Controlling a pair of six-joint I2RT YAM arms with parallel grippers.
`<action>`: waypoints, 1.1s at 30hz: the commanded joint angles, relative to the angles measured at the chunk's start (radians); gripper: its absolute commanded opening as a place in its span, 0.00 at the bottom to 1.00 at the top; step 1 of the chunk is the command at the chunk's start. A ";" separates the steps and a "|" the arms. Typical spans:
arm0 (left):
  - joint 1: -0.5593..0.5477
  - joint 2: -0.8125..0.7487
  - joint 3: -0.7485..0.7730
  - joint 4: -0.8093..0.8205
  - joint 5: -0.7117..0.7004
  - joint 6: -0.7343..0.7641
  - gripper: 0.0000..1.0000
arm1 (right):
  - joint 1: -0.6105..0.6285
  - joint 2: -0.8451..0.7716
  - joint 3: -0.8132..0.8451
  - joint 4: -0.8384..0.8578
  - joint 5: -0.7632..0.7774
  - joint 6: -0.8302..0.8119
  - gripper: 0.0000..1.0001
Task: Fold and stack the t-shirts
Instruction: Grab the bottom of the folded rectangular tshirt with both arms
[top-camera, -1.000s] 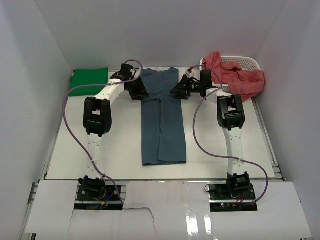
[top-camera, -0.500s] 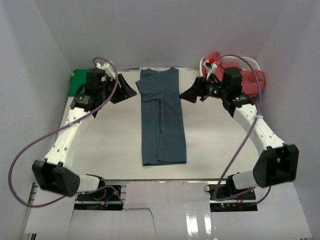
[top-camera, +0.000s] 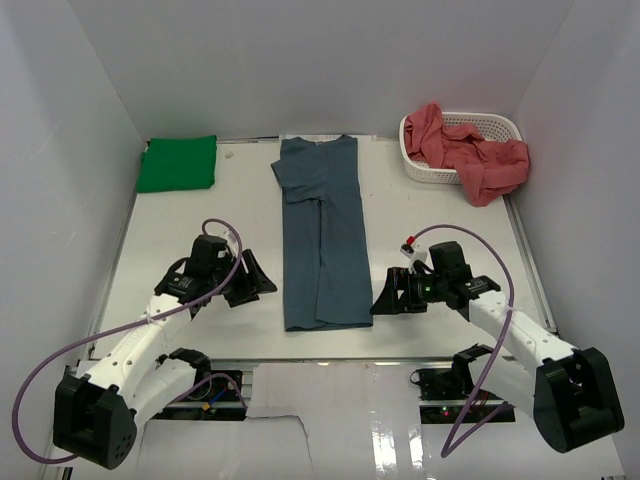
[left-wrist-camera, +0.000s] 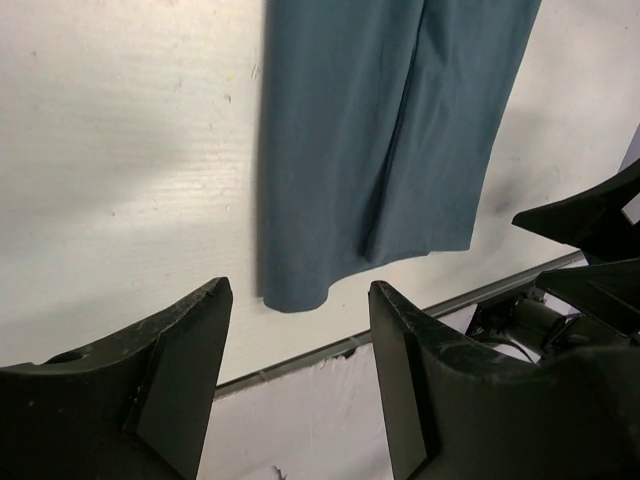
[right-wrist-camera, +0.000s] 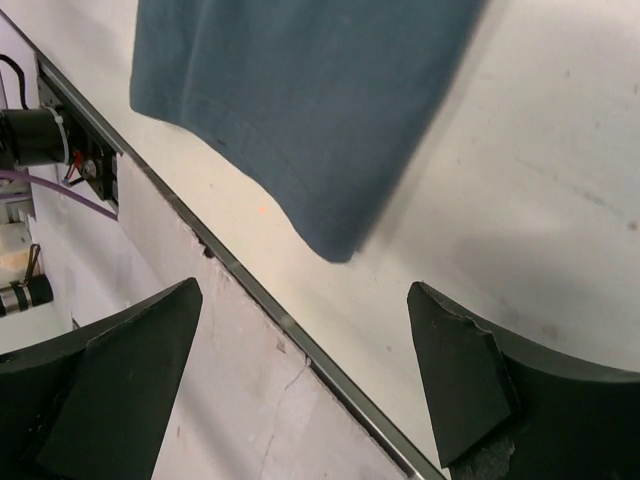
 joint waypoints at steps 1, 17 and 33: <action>-0.025 -0.050 -0.040 0.044 0.001 -0.051 0.68 | 0.003 -0.064 -0.057 0.023 -0.007 0.042 0.90; -0.254 0.117 -0.252 0.248 -0.084 -0.257 0.68 | 0.021 0.042 -0.229 0.261 -0.058 0.184 0.90; -0.257 0.160 -0.223 0.282 -0.130 -0.274 0.68 | 0.121 0.165 -0.224 0.398 0.033 0.283 1.00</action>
